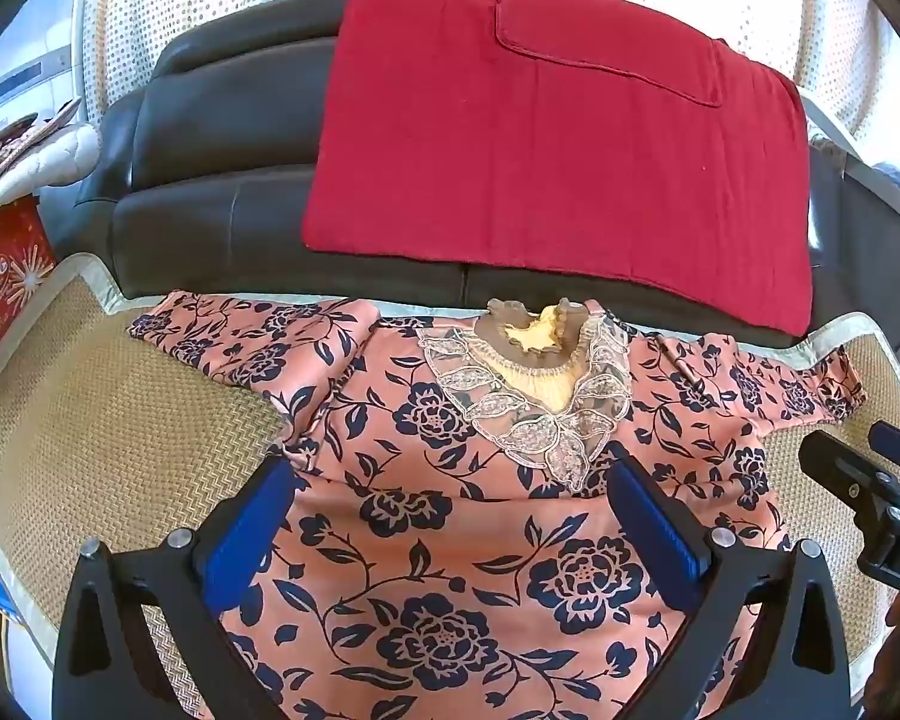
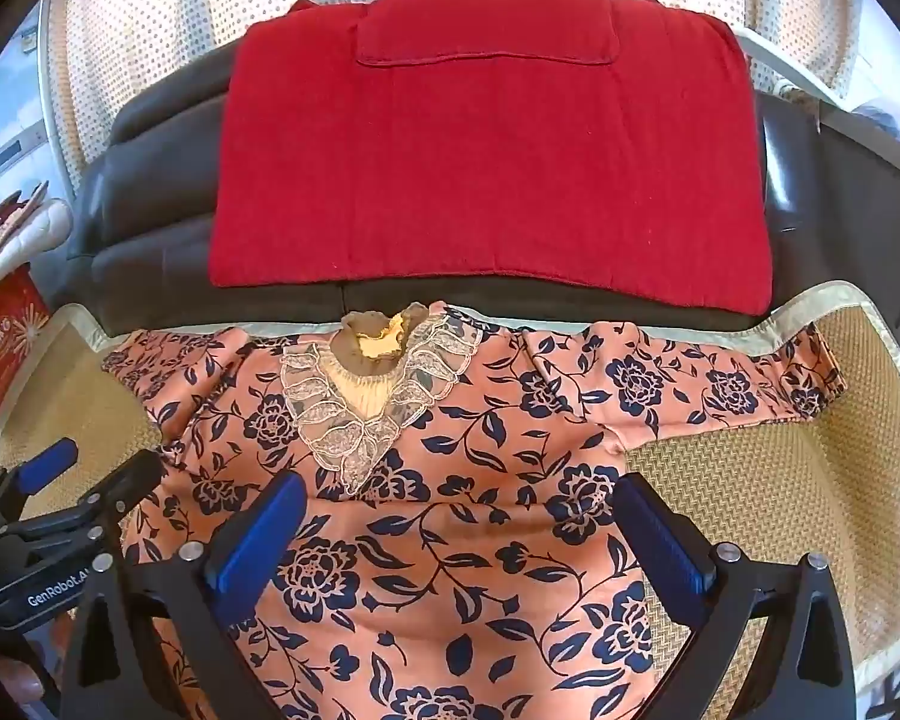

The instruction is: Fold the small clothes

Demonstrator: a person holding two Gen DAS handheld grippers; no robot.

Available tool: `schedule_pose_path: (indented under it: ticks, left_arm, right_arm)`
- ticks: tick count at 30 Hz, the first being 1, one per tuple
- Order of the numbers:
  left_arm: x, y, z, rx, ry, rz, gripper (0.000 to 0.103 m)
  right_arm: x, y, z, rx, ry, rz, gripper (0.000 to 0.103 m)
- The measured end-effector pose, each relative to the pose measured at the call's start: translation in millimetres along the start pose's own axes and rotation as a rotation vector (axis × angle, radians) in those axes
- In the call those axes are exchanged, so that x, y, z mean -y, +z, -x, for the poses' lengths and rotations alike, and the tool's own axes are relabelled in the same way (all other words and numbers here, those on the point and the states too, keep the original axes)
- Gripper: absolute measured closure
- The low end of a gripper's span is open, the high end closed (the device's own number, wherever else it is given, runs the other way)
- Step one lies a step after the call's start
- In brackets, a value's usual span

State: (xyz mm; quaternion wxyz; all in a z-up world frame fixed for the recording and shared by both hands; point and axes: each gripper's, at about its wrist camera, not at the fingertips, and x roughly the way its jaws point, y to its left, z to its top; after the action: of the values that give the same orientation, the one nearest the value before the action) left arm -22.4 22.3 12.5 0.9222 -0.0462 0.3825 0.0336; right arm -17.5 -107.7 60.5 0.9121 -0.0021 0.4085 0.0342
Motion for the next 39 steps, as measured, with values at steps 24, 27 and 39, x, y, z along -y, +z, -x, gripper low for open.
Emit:
schedule_pose_path:
  ticks: [24,27,39]
  left_arm:
    - [-3.8,1.0,-5.5,-0.013,-0.002,0.014,0.000]
    - [-1.0,0.9,-8.7,-0.018,0.000,0.004,0.000]
    - [6.5,1.2,-16.8,-0.030,0.001,-0.016,0.000]
  right_arm:
    - [7.0,-4.8,-3.7,0.015,0.001,0.006,0.000]
    - [12.5,-7.9,-5.6,0.001,-0.006,-0.003,0.000]
    - [17.2,-4.7,-16.1,-0.024,0.018,-0.034,0.000]
